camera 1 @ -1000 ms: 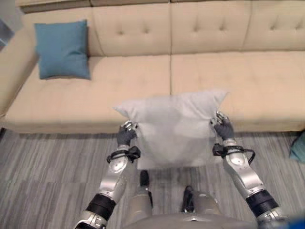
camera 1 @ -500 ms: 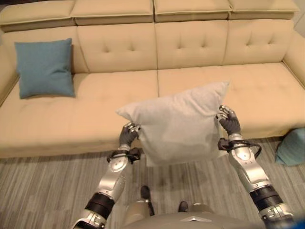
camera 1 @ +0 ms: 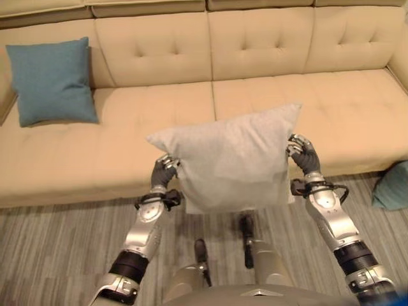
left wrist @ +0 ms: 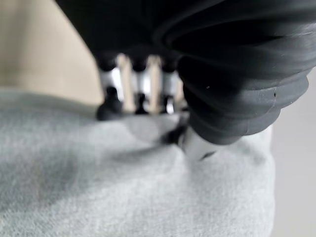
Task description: Pick up all the scattered cushions and arrange them neatly on the sofa.
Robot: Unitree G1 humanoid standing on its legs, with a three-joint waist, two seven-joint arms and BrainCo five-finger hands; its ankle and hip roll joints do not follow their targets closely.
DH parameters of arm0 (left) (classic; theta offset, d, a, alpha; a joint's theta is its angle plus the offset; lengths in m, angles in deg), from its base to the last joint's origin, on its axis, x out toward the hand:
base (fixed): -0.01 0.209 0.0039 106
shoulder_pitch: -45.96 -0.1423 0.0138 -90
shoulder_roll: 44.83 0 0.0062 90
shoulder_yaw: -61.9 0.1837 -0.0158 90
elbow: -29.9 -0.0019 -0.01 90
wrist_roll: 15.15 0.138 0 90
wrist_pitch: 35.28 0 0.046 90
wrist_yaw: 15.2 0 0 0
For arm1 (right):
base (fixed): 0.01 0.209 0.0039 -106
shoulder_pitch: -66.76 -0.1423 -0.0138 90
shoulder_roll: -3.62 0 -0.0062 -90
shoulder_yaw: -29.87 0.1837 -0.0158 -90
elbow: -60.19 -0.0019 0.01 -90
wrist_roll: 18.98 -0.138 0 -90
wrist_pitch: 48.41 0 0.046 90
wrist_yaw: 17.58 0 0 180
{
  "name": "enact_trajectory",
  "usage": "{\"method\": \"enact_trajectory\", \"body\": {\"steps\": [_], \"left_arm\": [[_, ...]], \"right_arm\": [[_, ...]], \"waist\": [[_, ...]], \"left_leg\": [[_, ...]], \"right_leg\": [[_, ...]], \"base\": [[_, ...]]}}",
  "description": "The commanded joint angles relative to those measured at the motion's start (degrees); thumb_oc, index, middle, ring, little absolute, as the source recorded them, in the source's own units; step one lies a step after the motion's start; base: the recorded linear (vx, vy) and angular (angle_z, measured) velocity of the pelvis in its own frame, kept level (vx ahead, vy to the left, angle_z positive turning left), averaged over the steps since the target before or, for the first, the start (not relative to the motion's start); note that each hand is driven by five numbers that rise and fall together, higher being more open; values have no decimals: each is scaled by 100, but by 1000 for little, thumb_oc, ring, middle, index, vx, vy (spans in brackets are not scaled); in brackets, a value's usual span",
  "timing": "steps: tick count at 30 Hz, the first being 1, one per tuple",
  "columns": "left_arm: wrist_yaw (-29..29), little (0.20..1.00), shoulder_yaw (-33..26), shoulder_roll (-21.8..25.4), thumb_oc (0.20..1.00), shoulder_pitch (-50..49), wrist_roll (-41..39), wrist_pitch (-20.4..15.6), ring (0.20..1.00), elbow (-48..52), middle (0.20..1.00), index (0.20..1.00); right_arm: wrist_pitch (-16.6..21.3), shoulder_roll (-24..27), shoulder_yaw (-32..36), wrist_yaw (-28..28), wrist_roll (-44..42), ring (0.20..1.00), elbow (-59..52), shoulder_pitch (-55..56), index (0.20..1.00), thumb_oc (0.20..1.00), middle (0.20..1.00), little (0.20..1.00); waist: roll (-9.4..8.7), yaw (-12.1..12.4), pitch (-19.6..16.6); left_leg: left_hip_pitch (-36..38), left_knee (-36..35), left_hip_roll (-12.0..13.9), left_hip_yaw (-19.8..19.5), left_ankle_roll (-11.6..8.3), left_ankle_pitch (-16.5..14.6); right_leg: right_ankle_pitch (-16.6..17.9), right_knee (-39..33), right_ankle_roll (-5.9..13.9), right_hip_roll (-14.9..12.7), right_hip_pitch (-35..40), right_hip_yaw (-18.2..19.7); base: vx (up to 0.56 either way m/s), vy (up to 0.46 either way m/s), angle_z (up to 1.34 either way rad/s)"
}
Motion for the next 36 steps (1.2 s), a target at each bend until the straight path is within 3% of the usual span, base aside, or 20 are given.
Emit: {"method": "enact_trajectory", "body": {"steps": [1,3,4,5,7,9,11,12,15,18,19,21,23,25,29,31,32,33,36], "left_arm": [[-459,200,311,-135,200,398,139,-465,200,486,200,200],[-480,200,398,-188,200,447,99,-452,200,474,200,200],[-494,200,413,-197,200,452,90,-419,200,492,200,200],[-492,200,415,-196,200,451,91,-417,200,494,200,200],[-516,200,430,-234,200,494,71,-378,200,459,200,200],[-518,200,475,-250,200,547,135,-323,200,392,200,200],[-505,200,466,-237,200,550,192,-320,200,423,200,200],[-480,200,456,-229,200,557,205,-308,200,446,200,200],[-540,200,452,-232,200,478,208,-307,200,475,200,200],[-581,200,448,-165,200,394,236,-285,200,582,200,200],[-596,200,403,-60,200,386,273,-284,200,641,200,200],[-584,200,365,-22,200,404,275,-288,200,665,200,200],[-501,200,264,82,200,447,236,-338,200,713,200,200],[-482,200,240,79,200,462,237,-370,200,690,200,200],[-451,200,161,98,200,426,193,-428,200,752,200,200],[-451,200,161,98,200,426,193,-428,200,752,200,200],[-477,200,151,36,200,480,186,-449,200,691,200,200],[-501,200,176,13,200,509,157,-485,200,648,200,200],[-564,200,251,-40,200,489,178,-466,200,621,200,200]], "right_arm": [[582,-90,78,-266,150,200,-683,-171,200,200,200,200],[616,-2,138,-258,133,200,-759,-35,200,200,200,200],[606,50,179,-242,98,200,-791,4,200,200,200,200],[607,50,180,-242,97,200,-791,5,200,200,200,200],[593,74,230,-235,61,200,-806,48,200,200,200,200],[592,74,270,-232,75,200,-823,114,200,200,200,200],[571,51,275,-231,87,200,-817,129,200,200,200,200],[550,12,321,-192,82,200,-771,133,200,200,200,200],[545,-33,319,-260,96,200,-815,172,200,200,200,200],[546,-119,260,-333,101,200,-876,145,200,200,200,200],[535,-189,174,-406,128,200,-861,47,200,200,200,200],[537,-219,134,-421,153,200,-853,-42,200,200,200,200],[540,-322,-29,-454,165,200,-814,-318,200,200,200,200],[544,-347,-77,-450,159,200,-786,-403,200,200,200,200],[540,-306,-241,-494,114,200,-762,-654,200,200,200,200],[540,-305,-242,-494,114,200,-762,-654,200,200,200,200],[501,-268,-239,-534,128,200,-761,-663,200,200,200,200],[511,-259,-234,-538,115,200,-763,-626,200,200,200,200],[539,-249,-186,-525,125,200,-767,-543,200,200,200,200]], "waist": [[-184,-173,-383],[-211,-228,-321],[-270,-211,-319],[-255,-220,-321],[-278,-164,-294],[-301,-115,-334],[-249,-34,-350],[-205,-3,-367],[-139,-19,-431],[-144,8,-483],[-179,91,-457],[-187,127,-447],[-167,167,-367],[-164,160,-361],[-148,83,-383],[-147,82,-378],[-133,-83,-372],[-136,-129,-366],[-176,-117,-421]], "left_leg": [[519,1421,78,-18,-635,-1104],[-12,2648,397,66,-848,-685],[-365,3203,574,168,-812,-427],[-398,3250,591,148,-816,-446],[-605,3086,682,267,-721,-588],[-730,2386,638,263,-662,-654],[-835,1606,569,125,-761,-280],[-1057,1343,578,85,-852,51],[-786,1003,604,203,-828,-2],[-662,1119,476,143,-730,-158],[-492,1189,378,211,-589,-387],[-457,1207,354,277,-518,-448],[-283,1242,323,448,-335,-628],[-183,1231,302,499,-301,-687],[256,997,158,626,-273,-839],[262,995,159,624,-273,-839],[555,856,59,581,-307,-912],[631,840,28,511,-321,-963],[734,815,-18,461,-364,-1002]], "right_leg": [[-115,-550,-2,35,859,-93],[-226,-579,-187,26,1105,-246],[-362,-639,-364,56,1312,-337],[-363,-640,-369,71,1308,-352],[-499,-678,-391,89,1524,-370],[-567,-773,-316,60,1675,-412],[-647,-838,-266,88,1822,-396],[-733,-876,-253,105,1967,-377],[-783,-871,-190,82,2065,-373],[-797,-748,-112,-110,2143,-259],[-810,-411,-32,-256,2068,-115],[-773,-177,17,-302,1951,-75],[-584,605,137,-395,1545,76],[-573,696,121,-378,1371,119],[-254,66,115,-292,897,-205],[-252,62,114,-291,905,-207],[-109,-425,201,-161,682,-190],[-144,-441,206,-115,758,-70],[-82,-425,153,-170,855,-83]], "base": [[253,-211,84],[214,-245,104],[162,-200,111],[181,-139,80],[155,-26,28],[230,27,11],[275,109,11],[320,173,-1],[215,138,-20],[268,235,-33],[200,222,-57],[124,173,-63],[135,194,-40],[88,85,-49],[194,57,-35],[159,-3,-31],[325,-24,-12],[390,-46,12],[229,-100,35]]}}
